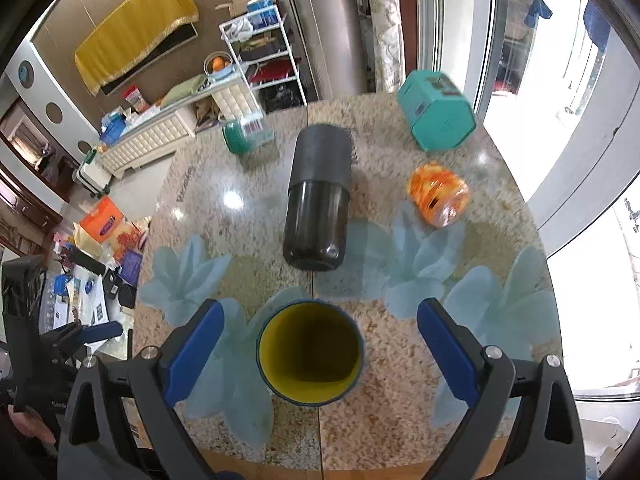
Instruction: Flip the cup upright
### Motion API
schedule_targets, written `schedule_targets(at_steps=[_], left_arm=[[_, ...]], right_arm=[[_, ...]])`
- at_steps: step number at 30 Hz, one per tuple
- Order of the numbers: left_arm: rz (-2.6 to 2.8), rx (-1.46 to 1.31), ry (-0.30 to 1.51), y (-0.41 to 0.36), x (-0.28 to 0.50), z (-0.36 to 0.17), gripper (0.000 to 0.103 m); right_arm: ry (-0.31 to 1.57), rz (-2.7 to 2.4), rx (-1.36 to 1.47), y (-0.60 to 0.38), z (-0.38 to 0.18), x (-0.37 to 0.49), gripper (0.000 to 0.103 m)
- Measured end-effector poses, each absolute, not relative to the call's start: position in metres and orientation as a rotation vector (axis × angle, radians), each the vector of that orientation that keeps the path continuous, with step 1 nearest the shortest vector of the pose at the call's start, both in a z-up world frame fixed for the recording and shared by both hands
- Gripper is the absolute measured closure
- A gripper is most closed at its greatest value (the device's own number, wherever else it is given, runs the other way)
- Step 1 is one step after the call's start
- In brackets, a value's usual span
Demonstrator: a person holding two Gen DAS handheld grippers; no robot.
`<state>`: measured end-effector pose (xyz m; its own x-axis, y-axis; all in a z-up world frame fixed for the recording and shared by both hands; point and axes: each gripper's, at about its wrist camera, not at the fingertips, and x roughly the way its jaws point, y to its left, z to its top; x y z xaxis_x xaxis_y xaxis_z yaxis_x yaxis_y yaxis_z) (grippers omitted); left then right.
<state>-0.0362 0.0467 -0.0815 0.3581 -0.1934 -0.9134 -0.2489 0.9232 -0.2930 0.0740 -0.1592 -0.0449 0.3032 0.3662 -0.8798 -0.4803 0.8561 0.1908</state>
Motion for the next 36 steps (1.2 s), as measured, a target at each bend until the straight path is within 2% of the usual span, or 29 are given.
schedule_targets(at_steps=[14,36], left_arm=[[0.107,-0.385,1.024,0.005,-0.010,-0.010,0.000],[0.191,-0.353,1.009,-0.065,-0.019,0.000,0.000]], right_arm=[[1.037,0.704,-0.050,-0.187,-0.011,0.097,0.000],[1.055,0.822,-0.061,-0.230,-0.017,0.086,0.000]])
